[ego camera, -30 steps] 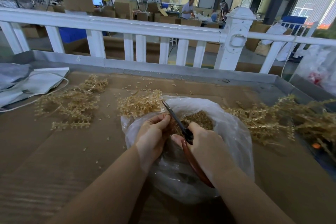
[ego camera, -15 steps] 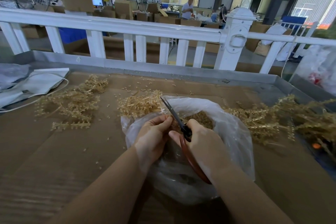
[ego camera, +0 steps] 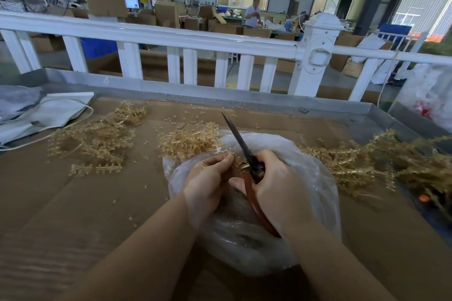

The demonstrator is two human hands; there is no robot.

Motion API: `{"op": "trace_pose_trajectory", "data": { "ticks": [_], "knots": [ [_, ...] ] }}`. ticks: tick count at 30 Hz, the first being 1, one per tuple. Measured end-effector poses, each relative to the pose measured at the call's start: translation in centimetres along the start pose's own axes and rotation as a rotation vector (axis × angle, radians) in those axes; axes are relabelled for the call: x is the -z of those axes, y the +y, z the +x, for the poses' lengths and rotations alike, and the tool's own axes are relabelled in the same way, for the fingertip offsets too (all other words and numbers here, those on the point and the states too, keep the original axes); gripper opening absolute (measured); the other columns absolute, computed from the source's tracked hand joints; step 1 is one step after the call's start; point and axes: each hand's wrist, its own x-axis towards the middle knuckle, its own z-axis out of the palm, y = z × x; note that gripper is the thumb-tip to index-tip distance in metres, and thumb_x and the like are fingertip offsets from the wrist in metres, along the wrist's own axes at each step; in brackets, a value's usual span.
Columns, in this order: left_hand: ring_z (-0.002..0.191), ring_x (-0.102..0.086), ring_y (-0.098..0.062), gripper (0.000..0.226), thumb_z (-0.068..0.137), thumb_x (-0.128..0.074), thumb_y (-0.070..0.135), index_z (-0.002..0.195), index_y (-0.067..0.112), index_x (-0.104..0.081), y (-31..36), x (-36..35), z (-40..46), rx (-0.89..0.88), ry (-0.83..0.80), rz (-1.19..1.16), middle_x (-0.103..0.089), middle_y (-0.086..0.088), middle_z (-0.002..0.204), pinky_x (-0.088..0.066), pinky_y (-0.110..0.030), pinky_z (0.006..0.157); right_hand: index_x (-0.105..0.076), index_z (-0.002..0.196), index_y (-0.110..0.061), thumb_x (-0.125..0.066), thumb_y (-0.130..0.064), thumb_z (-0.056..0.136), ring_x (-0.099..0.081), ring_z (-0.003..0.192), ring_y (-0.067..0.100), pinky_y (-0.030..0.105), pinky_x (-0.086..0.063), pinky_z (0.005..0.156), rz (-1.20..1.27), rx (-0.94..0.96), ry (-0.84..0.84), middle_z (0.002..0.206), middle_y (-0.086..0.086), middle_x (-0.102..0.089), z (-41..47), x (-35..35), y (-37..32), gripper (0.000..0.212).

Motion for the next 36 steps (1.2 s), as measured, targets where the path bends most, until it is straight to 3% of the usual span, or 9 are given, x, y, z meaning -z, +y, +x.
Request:
{"op": "trace_pose_trajectory", "data": {
  "ticks": [5,10,13,17,20,22,28,32,36],
  "knots": [
    [0.061,-0.068,-0.016,0.007,0.089,-0.057,0.004,0.089,0.002,-0.064,0.7,-1.0,-0.2,-0.057,-0.083,-0.067,-0.068,-0.009,0.070,-0.056,-0.024,0.056,-0.057,0.098,-0.023,-0.064,-0.027,0.088,-0.060,0.070,0.006,0.020,-0.046,0.061,0.105,-0.064,0.038,0.074,-0.012,-0.061,1.3,0.8,-0.6,0.013],
    [0.084,-0.070,-0.014,0.020,0.084,-0.061,0.003,0.102,0.011,-0.061,1.4,-1.0,-0.2,-0.191,0.006,-0.054,-0.070,-0.006,0.094,-0.056,-0.027,0.078,-0.056,0.094,-0.022,-0.068,-0.008,0.082,-0.061,0.071,0.018,0.025,-0.044,0.061,0.326,-0.172,0.009,0.084,0.003,-0.066,3.7,3.2,-1.2,0.023],
    [0.111,-0.059,-0.017,0.057,0.065,-0.069,0.012,0.118,0.024,-0.052,1.4,-1.3,-0.7,-0.207,0.012,0.003,-0.058,-0.003,0.123,-0.036,-0.038,0.108,-0.060,0.092,-0.020,-0.071,0.001,0.075,-0.061,0.056,0.009,0.017,-0.044,0.049,0.522,-0.225,-0.001,0.081,0.010,-0.070,4.5,4.3,-1.6,0.029],
    [0.125,-0.049,-0.027,0.100,0.058,-0.072,0.024,0.148,0.017,-0.028,1.5,-1.2,-0.4,-0.108,-0.033,-0.057,-0.049,-0.011,0.139,-0.040,-0.037,0.104,-0.062,0.097,-0.012,-0.068,0.006,0.078,-0.066,0.059,0.019,0.020,-0.040,0.041,0.831,-0.343,-0.039,0.073,0.009,-0.070,4.9,4.4,-1.3,0.027],
    [0.103,-0.061,-0.026,0.087,0.060,-0.076,0.025,0.139,0.011,-0.042,1.6,-1.2,-0.3,0.011,-0.063,-0.121,-0.059,-0.013,0.124,-0.055,-0.034,0.080,-0.060,0.097,-0.012,-0.065,0.007,0.081,-0.069,0.062,0.017,0.019,-0.040,0.040,0.882,-0.398,-0.060,0.069,0.008,-0.071,4.8,3.9,-0.8,0.025],
    [0.082,-0.060,-0.019,0.060,0.059,-0.077,0.019,0.114,0.003,-0.060,1.4,-1.2,0.0,0.063,-0.023,-0.172,-0.064,-0.011,0.103,-0.057,-0.027,0.065,-0.060,0.098,-0.012,-0.067,0.006,0.080,-0.070,0.062,0.015,0.019,-0.039,0.039,0.867,-0.429,-0.067,0.067,0.005,-0.071,4.6,3.6,-0.4,0.027],
    [0.042,-0.050,-0.004,0.008,0.059,-0.075,0.018,0.058,0.011,-0.071,0.8,-0.1,0.4,0.116,-0.067,-0.059,-0.059,0.003,0.053,-0.049,-0.019,0.052,-0.060,0.100,-0.009,-0.067,0.007,0.078,-0.069,0.061,0.013,0.012,-0.044,0.044,0.694,-0.351,-0.134,0.081,0.013,-0.070,3.5,2.7,0.6,0.028],
    [0.040,-0.055,-0.007,0.016,0.068,-0.073,0.006,0.082,0.006,-0.065,0.3,-0.5,0.3,0.068,-0.106,0.033,-0.062,0.001,0.054,-0.045,-0.017,0.042,-0.062,0.098,-0.020,-0.071,-0.002,0.077,-0.066,0.067,0.003,0.006,-0.044,0.054,0.434,-0.269,-0.181,0.080,-0.001,-0.069,2.8,2.1,1.0,0.029],
    [0.062,-0.069,-0.013,0.014,0.080,-0.069,0.006,0.093,0.004,-0.064,-0.3,-0.2,0.6,-0.013,0.012,0.059,-0.072,-0.007,0.074,-0.055,-0.024,0.054,-0.058,0.089,-0.034,-0.076,-0.024,0.079,-0.065,0.074,0.001,0.012,-0.051,0.068,0.337,-0.195,-0.172,0.079,-0.014,-0.065,2.6,1.6,1.2,0.022]
  ]
}}
